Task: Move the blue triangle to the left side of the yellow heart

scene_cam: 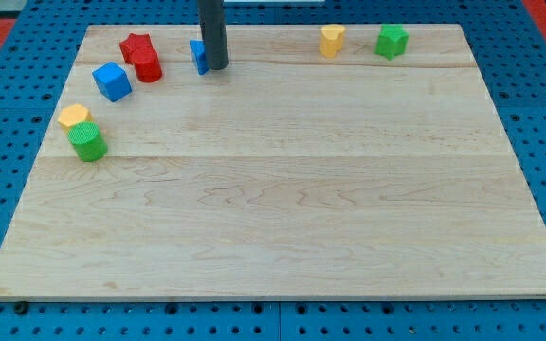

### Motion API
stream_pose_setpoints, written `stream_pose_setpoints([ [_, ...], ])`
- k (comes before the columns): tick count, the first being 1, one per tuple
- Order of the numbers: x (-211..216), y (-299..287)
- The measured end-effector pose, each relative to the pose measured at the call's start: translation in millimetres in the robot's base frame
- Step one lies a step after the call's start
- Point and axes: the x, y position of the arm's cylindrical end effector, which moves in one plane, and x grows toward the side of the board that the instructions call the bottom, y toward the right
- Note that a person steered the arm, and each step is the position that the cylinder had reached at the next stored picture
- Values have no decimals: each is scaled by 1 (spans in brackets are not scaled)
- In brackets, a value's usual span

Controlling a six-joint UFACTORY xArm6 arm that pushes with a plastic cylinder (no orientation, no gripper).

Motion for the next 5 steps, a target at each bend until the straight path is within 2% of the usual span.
stream_pose_setpoints([
  [1,39,0],
  [2,44,-23],
  [4,2,-55],
  [5,1,-33],
])
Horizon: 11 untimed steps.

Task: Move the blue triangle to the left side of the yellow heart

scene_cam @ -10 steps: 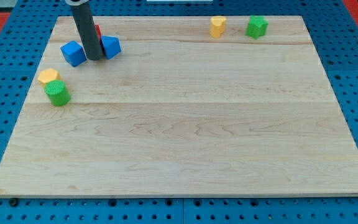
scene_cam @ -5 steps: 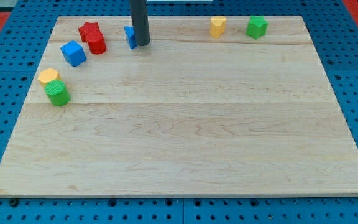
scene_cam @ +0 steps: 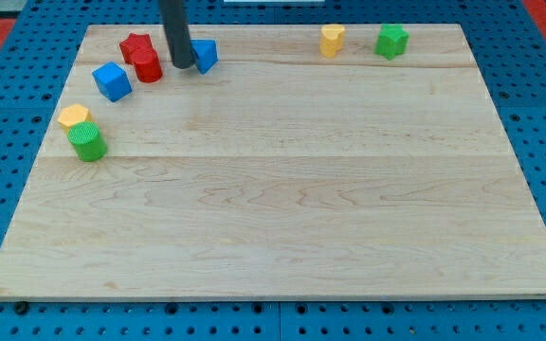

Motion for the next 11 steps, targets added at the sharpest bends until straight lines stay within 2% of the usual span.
stream_pose_setpoints([
  [1,-1,43],
  [2,-3,50],
  [5,9,49],
  [6,3,18],
  [8,-31,21],
  [11,-34,58],
])
